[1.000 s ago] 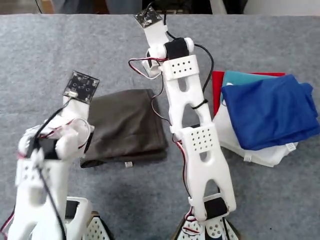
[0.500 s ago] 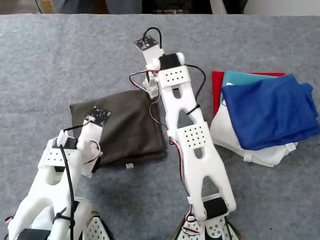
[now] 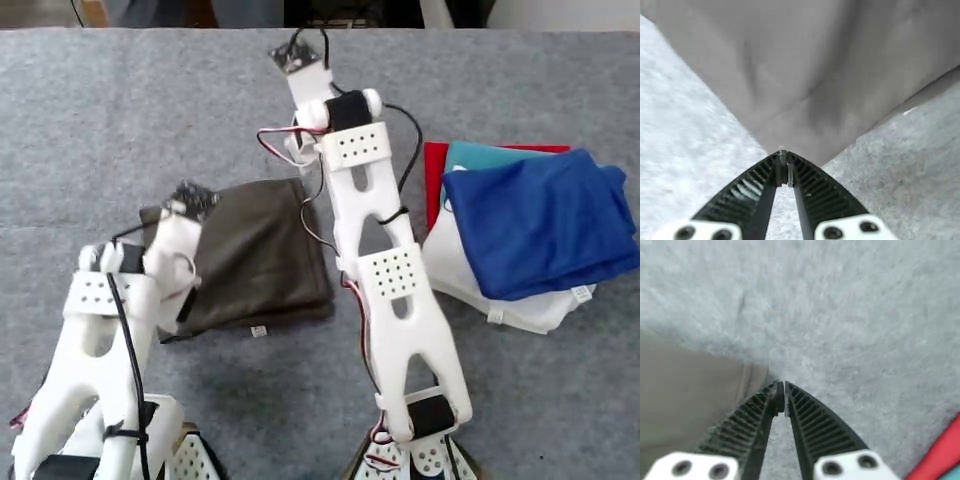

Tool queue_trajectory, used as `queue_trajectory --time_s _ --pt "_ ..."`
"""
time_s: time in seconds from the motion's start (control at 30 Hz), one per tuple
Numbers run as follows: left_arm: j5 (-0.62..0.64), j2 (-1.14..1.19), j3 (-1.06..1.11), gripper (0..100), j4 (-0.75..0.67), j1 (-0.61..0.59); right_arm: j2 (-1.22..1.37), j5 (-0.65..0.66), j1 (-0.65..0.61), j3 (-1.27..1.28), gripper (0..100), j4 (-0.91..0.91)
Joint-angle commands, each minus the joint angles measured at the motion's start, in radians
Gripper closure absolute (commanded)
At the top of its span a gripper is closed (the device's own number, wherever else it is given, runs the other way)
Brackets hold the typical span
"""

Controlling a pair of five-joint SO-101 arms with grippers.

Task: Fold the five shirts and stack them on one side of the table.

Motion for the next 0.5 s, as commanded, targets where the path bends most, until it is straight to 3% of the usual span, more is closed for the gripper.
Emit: queue_trajectory --time_s 0.0,0.17,0.33,0.47 --pt "0.02 -0.046 -0.125 97 0.061 -0.008 -0.099 -0.009 -0.072 -0.033 98.3 0.009" --pt "0.044 -0.064 0.11 97 -0.123 -0.007 -0.047 -0.003 -0.146 -0.005 98.3 -0.011" --pt "0.041 -0.066 0.404 97 -0.407 -0.007 0.111 -0.003 -0.094 0.018 98.3 -0.064" --pt "0.04 -0.064 0.417 97 -0.422 -0.004 0.214 -0.003 -0.043 -0.008 98.3 -0.089"
